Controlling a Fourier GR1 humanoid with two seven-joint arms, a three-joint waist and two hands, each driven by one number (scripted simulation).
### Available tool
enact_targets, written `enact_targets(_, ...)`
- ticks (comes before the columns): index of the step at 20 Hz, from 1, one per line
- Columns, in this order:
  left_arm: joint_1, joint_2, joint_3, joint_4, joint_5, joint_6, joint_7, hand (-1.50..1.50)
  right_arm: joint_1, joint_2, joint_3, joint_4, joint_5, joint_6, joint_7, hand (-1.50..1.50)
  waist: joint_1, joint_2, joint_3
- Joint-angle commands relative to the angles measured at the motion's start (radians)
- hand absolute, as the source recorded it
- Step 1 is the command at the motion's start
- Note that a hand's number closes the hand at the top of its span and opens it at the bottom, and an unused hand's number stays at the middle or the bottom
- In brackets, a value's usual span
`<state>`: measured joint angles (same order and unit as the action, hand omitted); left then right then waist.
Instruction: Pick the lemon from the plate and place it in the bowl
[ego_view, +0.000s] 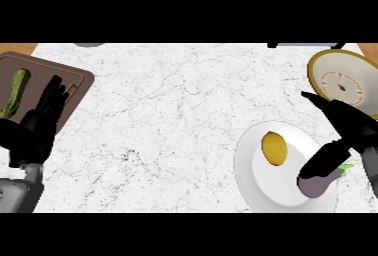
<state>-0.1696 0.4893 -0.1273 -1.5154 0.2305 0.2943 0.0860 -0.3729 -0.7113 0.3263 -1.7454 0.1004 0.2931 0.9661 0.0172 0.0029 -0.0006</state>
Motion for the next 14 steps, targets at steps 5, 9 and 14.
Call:
enact_targets(5, 0.045, -0.020, 0.029, 0.007, -0.010, -0.040, -0.035, 0.00, -0.031, 0.102, 0.115, 0.070, 0.056, 0.080, 0.118, -1.50, -0.008, -0.003, 0.000)
enact_targets(9, 0.002, -0.031, 0.058, 0.055, -0.029, -0.054, -0.034, 0.00, -0.043, 0.077, 0.091, 0.034, 0.176, 0.066, 0.069, -1.50, -0.019, -0.004, 0.000)
enact_targets(14, 0.031, -0.067, 0.058, -0.013, -0.077, -0.052, 0.011, 0.00, -0.043, 0.163, 0.071, 0.195, 0.312, 0.075, -0.069, -1.50, -0.012, -0.003, 0.001)
